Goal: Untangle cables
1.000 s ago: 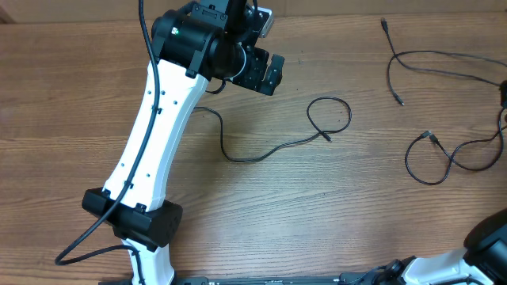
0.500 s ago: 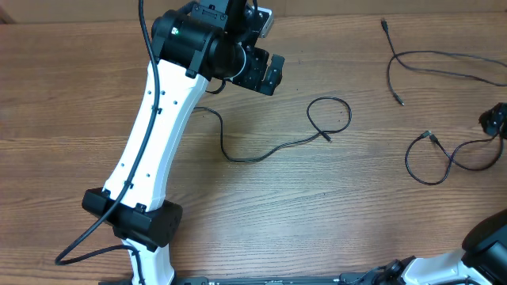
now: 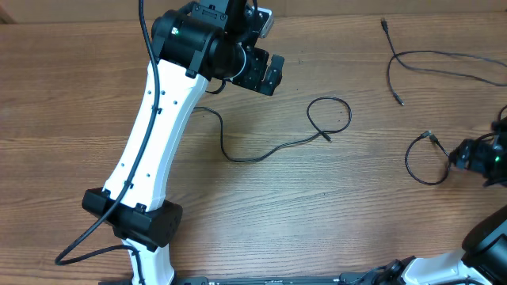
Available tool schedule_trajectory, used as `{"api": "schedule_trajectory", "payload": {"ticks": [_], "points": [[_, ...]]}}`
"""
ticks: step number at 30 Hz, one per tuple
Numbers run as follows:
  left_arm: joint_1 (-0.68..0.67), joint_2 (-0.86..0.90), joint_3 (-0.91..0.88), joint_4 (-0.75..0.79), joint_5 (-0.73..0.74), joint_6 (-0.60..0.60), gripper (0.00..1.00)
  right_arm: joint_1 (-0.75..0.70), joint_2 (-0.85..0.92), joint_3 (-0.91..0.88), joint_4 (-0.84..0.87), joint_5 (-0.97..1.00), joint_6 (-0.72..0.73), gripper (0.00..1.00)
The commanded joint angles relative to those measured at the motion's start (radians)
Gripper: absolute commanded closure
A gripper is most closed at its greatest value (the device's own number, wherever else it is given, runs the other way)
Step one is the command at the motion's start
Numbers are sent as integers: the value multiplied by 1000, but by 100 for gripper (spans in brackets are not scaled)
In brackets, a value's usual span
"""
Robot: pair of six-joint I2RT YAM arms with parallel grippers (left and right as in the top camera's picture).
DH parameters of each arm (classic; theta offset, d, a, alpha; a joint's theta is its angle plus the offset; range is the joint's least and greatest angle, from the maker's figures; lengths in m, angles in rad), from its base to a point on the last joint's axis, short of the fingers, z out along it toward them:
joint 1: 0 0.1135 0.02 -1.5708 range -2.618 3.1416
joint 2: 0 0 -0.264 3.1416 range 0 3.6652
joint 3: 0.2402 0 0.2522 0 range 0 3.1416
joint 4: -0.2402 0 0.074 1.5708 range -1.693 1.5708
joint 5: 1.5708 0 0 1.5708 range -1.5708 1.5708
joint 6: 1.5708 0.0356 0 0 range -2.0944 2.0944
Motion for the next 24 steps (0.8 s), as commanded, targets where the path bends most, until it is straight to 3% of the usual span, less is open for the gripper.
{"api": "schedule_trajectory", "payload": {"ticks": [1, 3, 4, 24], "points": [[3, -14, 15, 0, -5, 15, 0, -1, -17, -64, 31, 134, -19, 10], [3, -14, 15, 0, -5, 16, 0, -1, -17, -92, 52, 175, -14, 9], [3, -14, 15, 0, -5, 16, 0, -1, -17, -104, 65, 185, -8, 0], [3, -14, 15, 0, -5, 15, 0, -1, 3, -205, 237, 190, -63, 0]]}}
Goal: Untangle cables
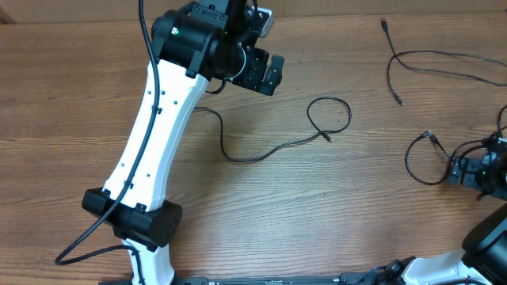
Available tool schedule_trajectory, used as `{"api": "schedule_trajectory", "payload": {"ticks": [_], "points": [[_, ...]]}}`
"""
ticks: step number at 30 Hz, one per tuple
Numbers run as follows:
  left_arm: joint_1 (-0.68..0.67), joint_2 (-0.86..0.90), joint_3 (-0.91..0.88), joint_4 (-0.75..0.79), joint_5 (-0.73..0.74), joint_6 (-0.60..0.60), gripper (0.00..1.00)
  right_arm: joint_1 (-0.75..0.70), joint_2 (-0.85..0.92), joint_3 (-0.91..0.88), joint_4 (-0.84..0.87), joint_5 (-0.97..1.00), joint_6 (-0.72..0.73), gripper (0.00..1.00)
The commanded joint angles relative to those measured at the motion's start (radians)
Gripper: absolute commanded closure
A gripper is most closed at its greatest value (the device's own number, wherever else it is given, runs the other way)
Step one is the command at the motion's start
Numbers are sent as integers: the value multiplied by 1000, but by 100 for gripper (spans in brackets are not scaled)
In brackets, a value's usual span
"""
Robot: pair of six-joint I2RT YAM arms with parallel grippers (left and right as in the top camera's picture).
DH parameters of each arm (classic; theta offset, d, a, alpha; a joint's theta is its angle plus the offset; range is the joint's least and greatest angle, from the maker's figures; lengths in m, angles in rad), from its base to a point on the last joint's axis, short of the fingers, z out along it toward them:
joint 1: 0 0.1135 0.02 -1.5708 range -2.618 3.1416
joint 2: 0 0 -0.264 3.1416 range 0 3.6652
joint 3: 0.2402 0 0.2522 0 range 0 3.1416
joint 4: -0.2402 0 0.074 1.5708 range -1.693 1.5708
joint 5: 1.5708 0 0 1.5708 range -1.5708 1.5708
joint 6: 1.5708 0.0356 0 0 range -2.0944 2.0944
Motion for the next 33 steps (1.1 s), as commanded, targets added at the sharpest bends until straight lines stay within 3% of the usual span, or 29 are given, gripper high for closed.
{"api": "schedule_trajectory", "payload": {"ticks": [1, 14, 23, 33], "points": [[3, -14, 15, 0, -5, 16, 1, -1, 14, -38, 19, 5, -35, 0], [3, -14, 15, 0, -5, 16, 0, 0, 97, -43, 123, -89, -79, 0], [3, -14, 15, 0, -5, 16, 1, 0, 98, -43, 320, -345, -74, 0], [3, -14, 15, 0, -5, 16, 1, 2, 150, -43, 402, -360, -75, 0]]}}
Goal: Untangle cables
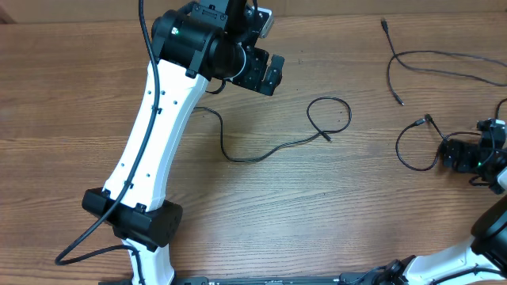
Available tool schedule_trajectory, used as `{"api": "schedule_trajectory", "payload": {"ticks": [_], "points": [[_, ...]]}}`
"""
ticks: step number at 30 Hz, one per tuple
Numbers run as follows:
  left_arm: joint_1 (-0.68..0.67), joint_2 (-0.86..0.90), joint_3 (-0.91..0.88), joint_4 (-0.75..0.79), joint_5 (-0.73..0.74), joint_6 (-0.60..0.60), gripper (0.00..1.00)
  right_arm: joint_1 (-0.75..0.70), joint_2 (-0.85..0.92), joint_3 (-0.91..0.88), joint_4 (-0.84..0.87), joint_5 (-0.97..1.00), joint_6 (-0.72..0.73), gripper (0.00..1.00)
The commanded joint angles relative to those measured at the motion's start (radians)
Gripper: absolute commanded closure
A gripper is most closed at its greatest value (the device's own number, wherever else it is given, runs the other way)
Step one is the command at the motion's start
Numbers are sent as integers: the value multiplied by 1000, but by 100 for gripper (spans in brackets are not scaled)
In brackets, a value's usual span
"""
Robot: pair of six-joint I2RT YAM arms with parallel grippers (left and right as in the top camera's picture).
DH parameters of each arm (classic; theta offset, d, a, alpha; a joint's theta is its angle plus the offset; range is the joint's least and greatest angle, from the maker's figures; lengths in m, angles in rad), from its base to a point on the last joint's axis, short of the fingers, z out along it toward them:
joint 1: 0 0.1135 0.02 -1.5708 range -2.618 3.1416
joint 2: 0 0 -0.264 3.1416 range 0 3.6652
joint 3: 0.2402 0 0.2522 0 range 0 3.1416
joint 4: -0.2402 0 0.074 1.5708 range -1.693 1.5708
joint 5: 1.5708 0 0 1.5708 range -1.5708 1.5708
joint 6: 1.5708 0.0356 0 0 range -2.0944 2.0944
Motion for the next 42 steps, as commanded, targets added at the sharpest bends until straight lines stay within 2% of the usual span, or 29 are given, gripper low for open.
{"api": "schedule_trajectory", "payload": {"ticks": [1, 16, 27, 32, 42], "points": [[3, -14, 15, 0, -5, 16, 0, 2, 54, -7, 22, -26, -3, 0], [3, -14, 15, 0, -5, 15, 0, 23, 194, -7, 233, -130, 111, 0], [3, -14, 15, 0, -5, 15, 0, 182, 233, -6, 387, -129, 137, 0], [3, -14, 15, 0, -5, 16, 1, 236, 233, -6, 463, -39, 233, 0], [3, -14, 15, 0, -5, 16, 1, 215, 217, -4, 448, -32, 261, 0]]}}
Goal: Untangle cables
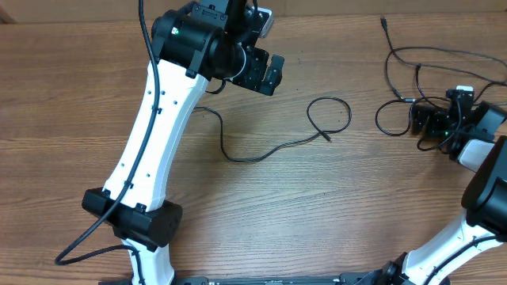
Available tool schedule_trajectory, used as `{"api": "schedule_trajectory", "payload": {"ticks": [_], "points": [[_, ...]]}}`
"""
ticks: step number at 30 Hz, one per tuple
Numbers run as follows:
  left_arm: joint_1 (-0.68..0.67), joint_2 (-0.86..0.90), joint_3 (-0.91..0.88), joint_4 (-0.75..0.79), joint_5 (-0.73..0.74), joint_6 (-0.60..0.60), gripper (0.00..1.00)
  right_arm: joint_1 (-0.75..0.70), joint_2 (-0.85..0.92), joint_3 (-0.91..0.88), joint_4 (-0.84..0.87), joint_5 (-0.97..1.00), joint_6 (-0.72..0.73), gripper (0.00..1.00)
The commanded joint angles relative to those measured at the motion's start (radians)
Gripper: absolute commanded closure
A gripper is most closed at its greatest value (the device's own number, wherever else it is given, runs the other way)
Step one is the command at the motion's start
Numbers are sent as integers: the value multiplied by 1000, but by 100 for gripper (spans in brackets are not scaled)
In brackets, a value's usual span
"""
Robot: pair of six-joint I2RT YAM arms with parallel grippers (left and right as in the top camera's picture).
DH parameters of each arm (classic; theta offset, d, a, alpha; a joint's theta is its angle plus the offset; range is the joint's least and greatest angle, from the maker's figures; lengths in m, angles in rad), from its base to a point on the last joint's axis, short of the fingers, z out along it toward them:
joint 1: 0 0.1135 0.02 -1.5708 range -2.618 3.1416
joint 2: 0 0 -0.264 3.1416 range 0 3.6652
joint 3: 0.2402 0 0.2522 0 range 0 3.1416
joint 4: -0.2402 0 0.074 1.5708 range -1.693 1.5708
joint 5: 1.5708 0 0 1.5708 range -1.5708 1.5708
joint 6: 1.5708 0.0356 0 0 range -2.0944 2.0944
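Note:
A thin black cable (253,157) lies mid-table, curving from under my left arm to a small loop (329,115). A second black cable (440,55) runs along the far right, one end near the back edge (383,23). My right gripper (422,121) is shut on a third black cable, whose loop (379,120) hangs out to its left, next to the second cable's lower end (400,98). Whether the two cross there is too fine to tell. My left gripper (272,73) hovers open at the back, above the table, holding nothing.
The left arm's white link (154,138) slants across the left half of the wooden table (333,214), covering the middle cable's left end. Its base (135,222) sits near the front left. The right arm's white link (485,178) rises at the right edge.
My right gripper has moved away from me and slightly left, carrying the third cable. Its loop now lies beside the far cable's lower end. The left arm and the middle cable are unchanged.
The right gripper was first at the right edge, at the end of a small cable loop. It then sat a little lower, then farther left with the loop pulled along. Now it is farther back near the second cable. The left arm stayed still throughout.

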Motion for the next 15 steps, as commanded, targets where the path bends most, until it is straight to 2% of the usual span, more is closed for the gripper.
{"api": "schedule_trajectory", "payload": {"ticks": [1, 6, 11, 15], "points": [[3, -14, 15, 0, -5, 16, 0, -23, 11, -22, -62, 27, 40, 0], [3, -14, 15, 0, -5, 16, 1, -35, -109, -22, -157, 27, 39, 0], [3, -14, 15, 0, -5, 16, 0, -33, -317, -21, -258, 26, 43, 0], [3, -14, 15, 0, -5, 16, 0, -18, -517, -21, -346, 17, 133, 0]]}}
